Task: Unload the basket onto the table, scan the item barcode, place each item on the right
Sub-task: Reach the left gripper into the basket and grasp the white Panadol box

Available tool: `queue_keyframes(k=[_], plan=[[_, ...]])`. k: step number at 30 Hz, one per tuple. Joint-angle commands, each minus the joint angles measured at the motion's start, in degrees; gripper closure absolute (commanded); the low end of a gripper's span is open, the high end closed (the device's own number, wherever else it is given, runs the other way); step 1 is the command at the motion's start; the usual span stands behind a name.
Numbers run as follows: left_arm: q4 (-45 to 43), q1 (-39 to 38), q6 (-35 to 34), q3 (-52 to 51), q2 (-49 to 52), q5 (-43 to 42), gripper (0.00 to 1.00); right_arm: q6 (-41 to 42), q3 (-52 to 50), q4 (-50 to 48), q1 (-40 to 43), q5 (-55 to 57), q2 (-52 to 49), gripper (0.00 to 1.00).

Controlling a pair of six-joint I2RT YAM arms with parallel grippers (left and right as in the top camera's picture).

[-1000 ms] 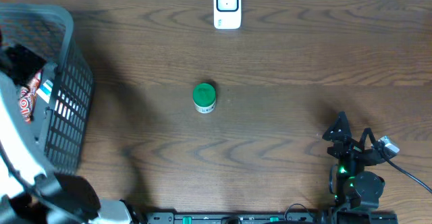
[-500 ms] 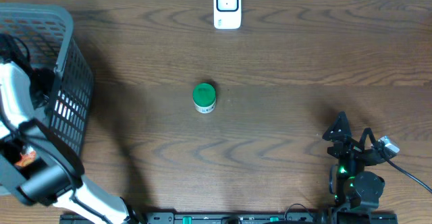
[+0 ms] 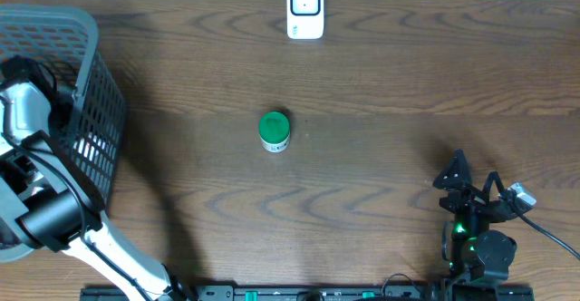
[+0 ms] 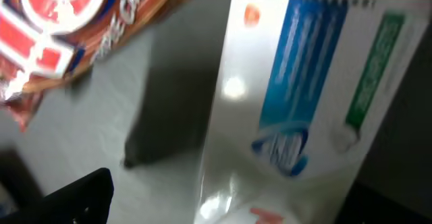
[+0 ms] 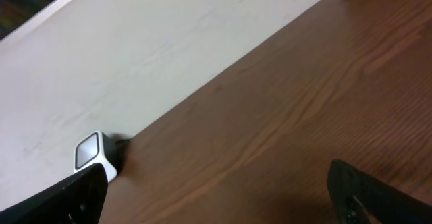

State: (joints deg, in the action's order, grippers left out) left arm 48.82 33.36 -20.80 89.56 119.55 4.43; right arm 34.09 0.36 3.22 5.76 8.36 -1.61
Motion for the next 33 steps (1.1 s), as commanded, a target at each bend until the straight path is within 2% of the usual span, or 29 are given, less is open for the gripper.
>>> queue_keyframes(k=[1, 4, 7, 13, 16, 18, 22, 29, 33], plan=[[-0.11, 0.09, 0.15, -0.37, 5.01, -1.38, 0.03, -0.48, -0.04, 0.26, 0.79, -0.07, 0.2, 0.01], [-0.35, 0.09, 0.15, -0.37, 5.77, -2.08, 0.25, -0.48, -0.04, 0.24, 0.79, -0.07, 0.2, 0.01], [-0.24, 0.09, 0.15, -0.35, 5.77, -2.1, 0.39, -0.48, -0.04, 0.24, 0.79, -0.07, 0.2, 0.01], [1.03, 0.09, 0.15, -0.28, 5.66, -2.1, 0.51, -0.48, -0.04, 0.24, 0.79, -0.07, 0.2, 0.01], [2.34, 0.11, 0.2, 0.33, 4.87, -2.05, 0.52, -0.48, -0.04, 0.24, 0.79, -0.07, 0.2, 0.01], [3.3, 0.17, 0.2, 1.01, 3.72, -2.05, 0.57, -0.48, -0.04, 0.24, 0.79, -0.07, 0.2, 0.01], [5.11, 0.37, 0.2, 2.47, -0.63, -2.05, 0.58, -0.48, -0.04, 0.24, 0.79, -0.07, 0.2, 0.01], [6.47, 0.37, 0.17, 2.51, -15.02, -2.08, 0.56, -0.48, -0.04, 0.26, 0.79, -0.07, 0.2, 0.01], [7.52, 0.37, 0.11, 2.51, -27.28, -2.34, 0.56, -0.48, -0.04, 0.26, 0.79, -0.07, 0.2, 0.01]])
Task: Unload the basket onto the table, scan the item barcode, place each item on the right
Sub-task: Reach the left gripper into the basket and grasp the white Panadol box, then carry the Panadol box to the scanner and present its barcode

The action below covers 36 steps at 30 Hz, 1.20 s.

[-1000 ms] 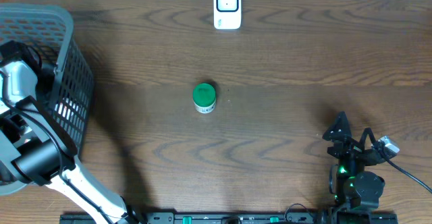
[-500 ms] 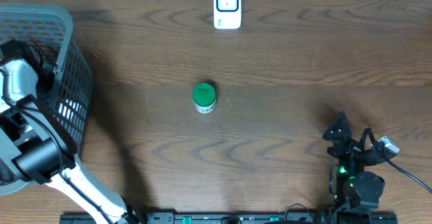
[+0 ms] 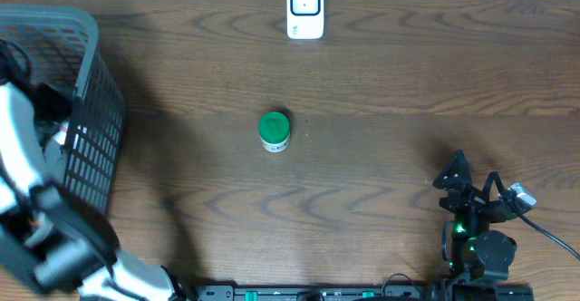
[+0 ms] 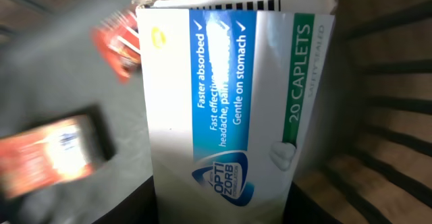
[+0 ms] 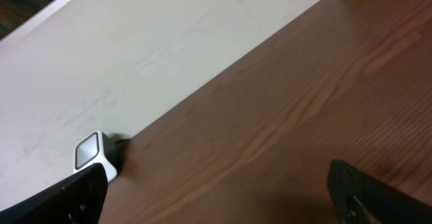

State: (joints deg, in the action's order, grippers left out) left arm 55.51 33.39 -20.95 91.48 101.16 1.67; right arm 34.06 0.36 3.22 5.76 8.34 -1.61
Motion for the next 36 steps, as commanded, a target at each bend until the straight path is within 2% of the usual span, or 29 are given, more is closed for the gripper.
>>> queue_keyframes(k=[1, 4, 5, 8, 12, 15, 21, 22, 27, 32, 36], plan=[[1.01, 0.35, 0.28, 0.59, -11.17, 0.24, 0.56, -0.46, -0.04, 0.26, 0.79, -0.04, 0.2, 0.01], [0.83, 0.15, 0.24, 0.59, -21.44, -1.77, 0.56, -0.46, -0.04, 0.24, 0.79, -0.04, 0.2, 0.01], [0.59, 0.0, 0.26, 0.59, -26.27, -4.68, 0.52, -0.46, -0.04, 0.24, 0.79, -0.04, 0.2, 0.01], [0.39, -0.96, 0.31, 0.59, -33.2, -11.06, 0.51, -0.46, -0.04, 0.26, 0.79, -0.04, 0.2, 0.01], [1.46, -7.67, 0.35, 0.57, -40.76, -20.92, 0.51, -0.46, -0.04, 0.26, 0.79, -0.04, 0.2, 0.01], [4.13, -15.21, 0.81, 0.37, -41.75, -23.34, 0.51, -0.46, -0.04, 0.24, 0.79, -0.04, 0.2, 0.01], [6.03, -34.38, 5.95, -3.65, -39.76, -22.95, 0.51, -0.46, -0.04, 0.24, 0.79, -0.04, 0.2, 0.01], [5.92, -40.54, 8.61, -4.61, -37.77, -21.59, 0.51, -0.46, -0.04, 0.26, 0.79, -0.04, 0.2, 0.01], [5.46, -55.54, 16.79, -5.14, -29.64, -17.22, 0.5, -0.46, -0.04, 0.24, 0.79, -0.04, 0.2, 0.01], [2.93, -66.77, 26.51, -5.14, -19.56, -17.22, 0.5, -0.46, -0.04, 0.24, 0.79, -0.04, 0.2, 0.01], [0.17, -72.17, 31.82, -5.14, -10.93, -17.22, 0.5, -0.46, -0.04, 0.24, 0.79, -0.04, 0.2, 0.01]])
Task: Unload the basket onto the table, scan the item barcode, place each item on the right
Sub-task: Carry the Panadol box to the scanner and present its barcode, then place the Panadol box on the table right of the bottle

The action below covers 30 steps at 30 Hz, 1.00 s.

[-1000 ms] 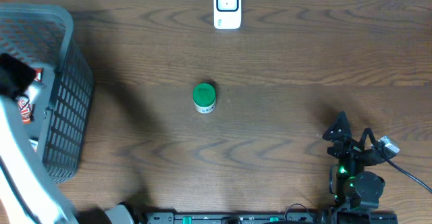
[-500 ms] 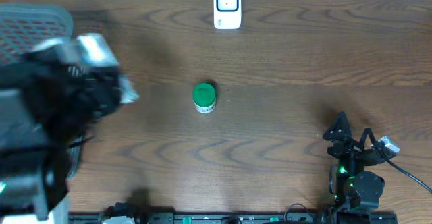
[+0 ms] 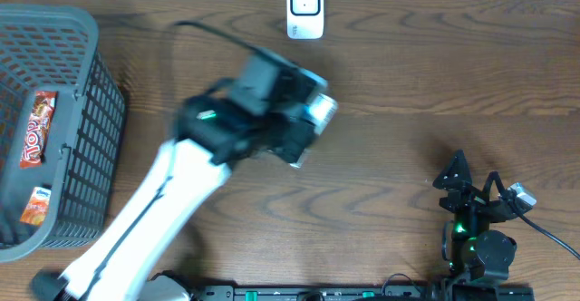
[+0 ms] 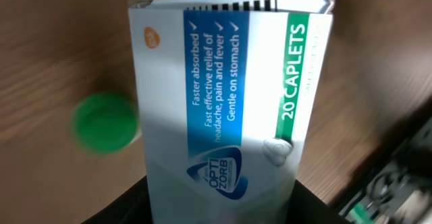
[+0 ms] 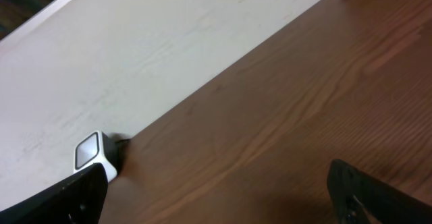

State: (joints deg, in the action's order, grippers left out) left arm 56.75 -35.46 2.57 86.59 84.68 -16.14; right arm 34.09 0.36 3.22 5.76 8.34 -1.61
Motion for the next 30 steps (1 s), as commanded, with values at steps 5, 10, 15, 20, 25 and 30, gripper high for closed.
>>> queue_keyframes(k=[5, 10, 15, 20, 25, 30], plan=[[-6.1, -6.67, 9.68, -0.24, 16.28, 0.57, 0.49, -0.48, -0.04, 0.24, 0.79, -0.04, 0.2, 0.01], [-11.15, -7.76, 10.97, -0.24, 25.55, 2.1, 0.49, -0.48, -0.04, 0.24, 0.79, -0.04, 0.2, 0.01], [-15.34, -7.69, 10.93, -0.24, 32.22, 7.63, 0.48, -0.48, -0.04, 0.24, 0.79, -0.04, 0.2, 0.01], [-15.58, -7.69, 11.15, -0.24, 35.56, 13.55, 0.38, -0.48, -0.04, 0.24, 0.79, -0.04, 0.2, 0.01], [-7.1, -7.69, 11.1, 4.94, 31.17, 25.24, 0.16, -0.48, -0.04, 0.24, 0.79, -0.04, 0.2, 0.01], [1.4, -7.69, 10.49, 10.99, 19.37, 21.97, 0.16, -0.48, -0.04, 0.26, 0.79, -0.04, 0.2, 0.01]])
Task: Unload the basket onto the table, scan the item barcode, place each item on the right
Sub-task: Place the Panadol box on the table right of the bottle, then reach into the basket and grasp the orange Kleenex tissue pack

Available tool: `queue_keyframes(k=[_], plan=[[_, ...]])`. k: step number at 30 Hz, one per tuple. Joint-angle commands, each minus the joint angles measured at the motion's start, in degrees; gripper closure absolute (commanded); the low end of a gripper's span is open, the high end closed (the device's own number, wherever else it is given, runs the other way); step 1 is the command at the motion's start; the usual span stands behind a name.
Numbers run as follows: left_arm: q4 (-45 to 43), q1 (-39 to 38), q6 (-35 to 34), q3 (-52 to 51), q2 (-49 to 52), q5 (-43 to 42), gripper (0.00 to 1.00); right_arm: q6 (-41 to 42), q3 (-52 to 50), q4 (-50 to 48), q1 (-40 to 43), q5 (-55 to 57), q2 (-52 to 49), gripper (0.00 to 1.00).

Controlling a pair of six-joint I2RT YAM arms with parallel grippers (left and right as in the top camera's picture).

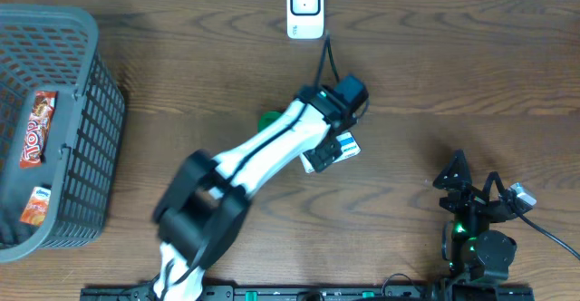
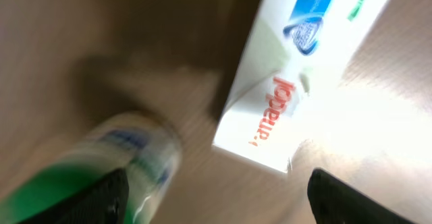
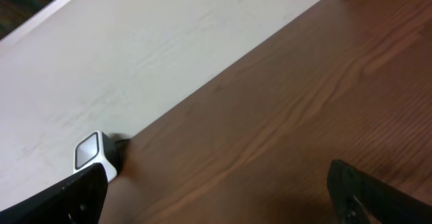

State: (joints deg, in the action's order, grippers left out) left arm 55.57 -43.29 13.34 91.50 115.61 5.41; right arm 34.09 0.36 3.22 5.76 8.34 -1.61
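Note:
A white caplet box (image 1: 331,150) with blue and green print lies flat on the table, right of a green-capped bottle (image 1: 268,120). In the left wrist view the box (image 2: 297,69) sits ahead of my left gripper (image 2: 216,200), and the blurred bottle (image 2: 88,170) is at lower left. The gripper is open, its fingers (image 2: 101,197) wide apart with only table between them. The white scanner (image 1: 305,9) stands at the far edge, also seen in the right wrist view (image 3: 91,153). My right gripper (image 3: 219,197) rests open at the near right (image 1: 471,201).
A grey wire basket (image 1: 91,83) stands at the left edge with two snack packs (image 1: 34,129) inside. My left arm (image 1: 245,165) stretches diagonally across the middle, partly covering the bottle. A pale wall strip runs behind the scanner.
The left gripper held the caplet box in the air near the green bottle. Now the box lies on the table and the gripper is open, drawn back from it. The right arm is unchanged.
My left gripper was down in the basket beside the caplet box and a snack pack. Then it was shut on the box inside the basket. Later it held the box over the table's middle. Now the box lies right of the bottle, released.

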Motion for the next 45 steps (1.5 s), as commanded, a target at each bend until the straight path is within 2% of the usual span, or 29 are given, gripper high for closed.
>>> queue_keyframes(k=[1, 3, 4, 6, 10, 12, 17, 19, 21, 25, 28, 31, 37, 45], plan=[[3.3, 0.13, -0.24, 6.78, -14.56, -1.92, 0.16, -0.48, -0.04, 0.24, 0.79, -0.04, 0.2, 0.01], [4.04, 0.13, -0.09, 7.54, -21.24, -6.38, 0.16, -0.48, -0.04, 0.24, 0.79, -0.04, 0.2, 0.01], [3.91, 0.15, -0.5, 7.58, -28.13, -8.9, 0.15, -0.48, -0.04, 0.24, 0.79, -0.04, 0.2, 0.01], [3.52, 0.81, -2.8, 7.58, -34.47, -6.69, 0.16, -0.48, -0.04, 0.26, 0.79, -0.04, 0.2, 0.01], [2.89, 7.3, -18.32, 7.58, -45.38, 17.31, 0.15, -0.48, -0.04, 0.26, 0.79, -0.04, 0.2, 0.01], [3.34, 14.99, -24.92, 7.58, -50.01, 25.94, 0.05, -0.48, -0.04, 0.26, 0.79, -0.04, 0.2, 0.01], [5.01, 37.51, -34.25, 7.56, -55.25, 26.12, 0.0, -0.48, -0.04, 0.24, 0.79, -0.07, 0.2, 0.01], [5.64, 47.98, -38.03, 7.5, -55.32, 24.7, 0.02, -0.48, -0.04, 0.24, 0.79, -0.04, 0.2, 0.01], [6.05, 56.06, -40.35, 7.06, -54.47, 21.62, 0.02, -0.48, -0.04, 0.24, 0.79, -0.04, 0.2, 0.01], [8.72, 71.41, -49.18, 5.22, -50.56, 15.32, 0.02, -0.48, -0.04, 0.26, 0.79, -0.04, 0.2, 0.01], [8.79, 78.97, -49.86, 3.34, -46.69, 9.64, 0.02, -0.48, -0.04, 0.24, 0.79, -0.04, 0.2, 0.01], [8.87, 83.03, -49.11, 1.53, -41.66, 6.45, 0.02, -0.48, -0.04, 0.26, 0.79, -0.04, 0.2, 0.01], [7.26, 84.37, -46.05, -4.98, -33.51, 6.69, 0.03, -0.48, -0.04, 0.26, 0.79, -0.04, 0.2, 0.01], [1.25, 84.43, -42.73, -14.86, -30.84, 9.44, 0.02, -0.48, -0.04, 0.24, 0.79, -0.04, 0.2, 0.01]])
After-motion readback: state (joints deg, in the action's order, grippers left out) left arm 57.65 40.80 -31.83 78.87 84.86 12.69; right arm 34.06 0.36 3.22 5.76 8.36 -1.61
